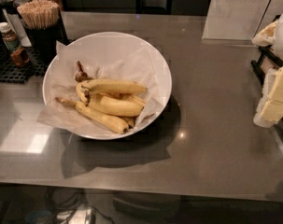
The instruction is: Pick banana from white bowl
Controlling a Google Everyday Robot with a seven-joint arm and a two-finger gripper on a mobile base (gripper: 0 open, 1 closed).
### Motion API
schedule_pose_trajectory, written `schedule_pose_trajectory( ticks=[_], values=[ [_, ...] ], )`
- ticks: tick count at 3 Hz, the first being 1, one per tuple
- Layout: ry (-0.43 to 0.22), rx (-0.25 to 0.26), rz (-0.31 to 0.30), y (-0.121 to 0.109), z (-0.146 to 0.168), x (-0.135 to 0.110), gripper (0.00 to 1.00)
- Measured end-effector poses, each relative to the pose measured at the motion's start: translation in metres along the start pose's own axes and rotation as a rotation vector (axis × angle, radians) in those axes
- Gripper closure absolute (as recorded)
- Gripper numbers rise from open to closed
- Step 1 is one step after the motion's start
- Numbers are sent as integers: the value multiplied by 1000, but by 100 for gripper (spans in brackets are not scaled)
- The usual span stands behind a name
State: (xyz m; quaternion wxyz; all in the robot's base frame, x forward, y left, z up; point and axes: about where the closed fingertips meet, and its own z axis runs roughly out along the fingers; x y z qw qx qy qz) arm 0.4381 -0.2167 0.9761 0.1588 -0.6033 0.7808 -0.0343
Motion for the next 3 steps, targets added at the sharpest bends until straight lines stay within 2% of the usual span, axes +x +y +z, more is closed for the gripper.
schedule_pose_trajectory(
  ticks=[2, 3],
  values=[
    [-18, -8, -12, 1, 1, -5, 0],
    [-93, -122, -139, 17, 20, -49, 0]
  ],
)
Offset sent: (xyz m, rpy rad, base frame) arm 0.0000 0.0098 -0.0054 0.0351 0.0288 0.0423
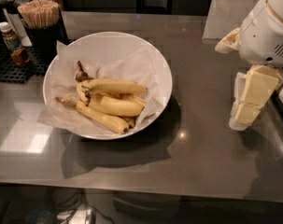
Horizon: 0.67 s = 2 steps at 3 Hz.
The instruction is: Pick banana from white bowl
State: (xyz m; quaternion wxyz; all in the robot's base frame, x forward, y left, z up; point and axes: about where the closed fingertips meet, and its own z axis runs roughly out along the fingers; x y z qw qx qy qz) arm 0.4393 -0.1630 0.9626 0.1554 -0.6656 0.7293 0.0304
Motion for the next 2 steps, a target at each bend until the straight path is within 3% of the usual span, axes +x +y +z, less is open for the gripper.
schedule_pose_trajectory(
  ticks=[1, 2],
  values=[
    [-86, -133, -162, 8, 28, -65, 0],
    [-152, -218, -284, 10, 50, -128, 0]
  ],
)
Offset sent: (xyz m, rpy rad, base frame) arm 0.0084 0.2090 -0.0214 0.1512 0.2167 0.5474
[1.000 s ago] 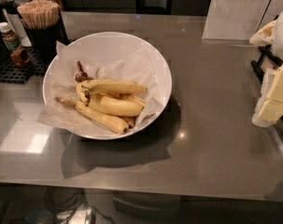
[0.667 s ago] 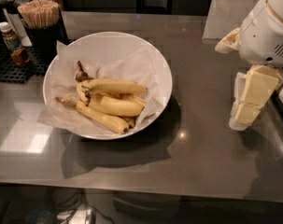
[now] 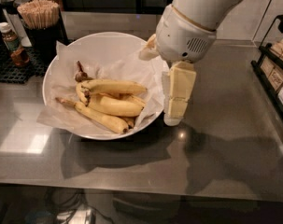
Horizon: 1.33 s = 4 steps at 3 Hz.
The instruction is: Pick banana from white bowl
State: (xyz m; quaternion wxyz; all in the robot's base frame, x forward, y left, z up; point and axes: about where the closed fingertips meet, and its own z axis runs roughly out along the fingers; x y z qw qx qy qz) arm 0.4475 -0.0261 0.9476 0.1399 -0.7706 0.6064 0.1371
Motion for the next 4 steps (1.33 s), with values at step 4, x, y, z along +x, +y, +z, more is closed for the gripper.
schedule_pose_trajectory(
  ticks=[4],
  values=[
    [-76, -131, 24, -106, 96, -48, 0]
  ],
)
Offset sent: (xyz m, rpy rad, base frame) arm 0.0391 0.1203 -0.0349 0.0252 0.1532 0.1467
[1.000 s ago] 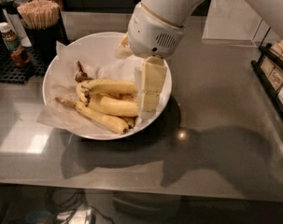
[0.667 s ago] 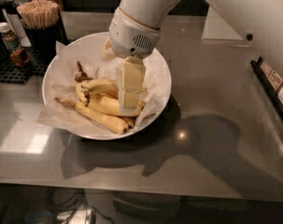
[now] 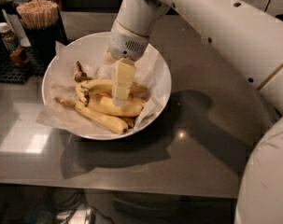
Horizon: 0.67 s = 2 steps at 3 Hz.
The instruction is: Pick banana from white bowl
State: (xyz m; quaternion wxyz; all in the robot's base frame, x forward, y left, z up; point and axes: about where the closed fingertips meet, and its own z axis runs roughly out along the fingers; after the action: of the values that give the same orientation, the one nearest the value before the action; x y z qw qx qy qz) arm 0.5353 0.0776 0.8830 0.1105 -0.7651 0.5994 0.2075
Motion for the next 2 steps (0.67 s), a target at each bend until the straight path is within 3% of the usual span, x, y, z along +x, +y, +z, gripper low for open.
schedule_pose_trajectory(
  ticks=[2],
  values=[
    [-18, -2, 20, 5, 12, 9, 0]
  ],
)
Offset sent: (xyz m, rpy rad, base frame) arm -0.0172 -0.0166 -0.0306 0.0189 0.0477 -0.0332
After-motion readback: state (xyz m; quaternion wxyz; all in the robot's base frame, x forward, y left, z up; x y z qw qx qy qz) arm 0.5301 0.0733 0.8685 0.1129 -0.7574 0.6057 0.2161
